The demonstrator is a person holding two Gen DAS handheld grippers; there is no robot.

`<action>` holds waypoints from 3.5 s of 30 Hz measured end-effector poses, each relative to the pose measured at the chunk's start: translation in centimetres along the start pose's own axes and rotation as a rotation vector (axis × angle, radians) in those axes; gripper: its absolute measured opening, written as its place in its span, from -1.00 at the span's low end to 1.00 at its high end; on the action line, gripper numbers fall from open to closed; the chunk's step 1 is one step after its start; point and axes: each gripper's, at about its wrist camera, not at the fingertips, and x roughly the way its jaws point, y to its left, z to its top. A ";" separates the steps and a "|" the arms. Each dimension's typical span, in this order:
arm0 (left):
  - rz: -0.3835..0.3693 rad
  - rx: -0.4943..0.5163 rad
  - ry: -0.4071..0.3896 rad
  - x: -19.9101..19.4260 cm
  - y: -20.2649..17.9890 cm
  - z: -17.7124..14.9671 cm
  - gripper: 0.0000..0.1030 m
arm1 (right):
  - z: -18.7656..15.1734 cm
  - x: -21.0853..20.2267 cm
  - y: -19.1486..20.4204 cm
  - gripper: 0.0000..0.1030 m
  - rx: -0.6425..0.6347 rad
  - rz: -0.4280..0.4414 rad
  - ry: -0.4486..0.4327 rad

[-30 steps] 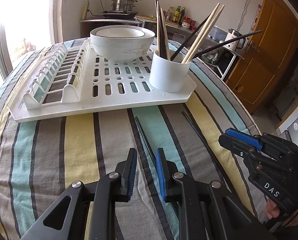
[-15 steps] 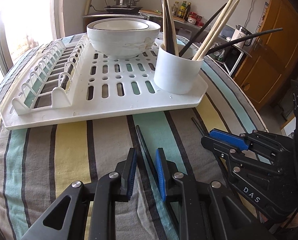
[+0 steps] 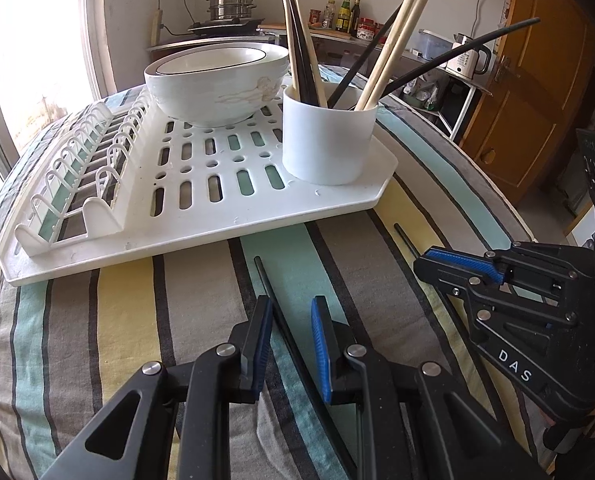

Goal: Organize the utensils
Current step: 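Grasp a black chopstick with the left tool while the right tool grasps another black chopstick, then lift both black chopsticks and carry them over the white cup, then lower both black chopsticks into the white cup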

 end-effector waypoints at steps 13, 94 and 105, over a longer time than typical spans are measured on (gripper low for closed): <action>-0.014 -0.016 0.004 0.0 0.6 0.1 -0.87 | -0.1 -0.2 -0.4 -0.89 0.035 0.023 -0.008; -0.111 0.061 -0.412 -19.2 2.7 13.8 -0.95 | 9.0 -18.1 1.7 -0.91 0.029 0.060 -0.577; -0.134 0.055 -0.425 -17.9 2.7 18.6 -0.95 | 12.0 -17.1 0.4 -0.91 0.051 0.051 -0.600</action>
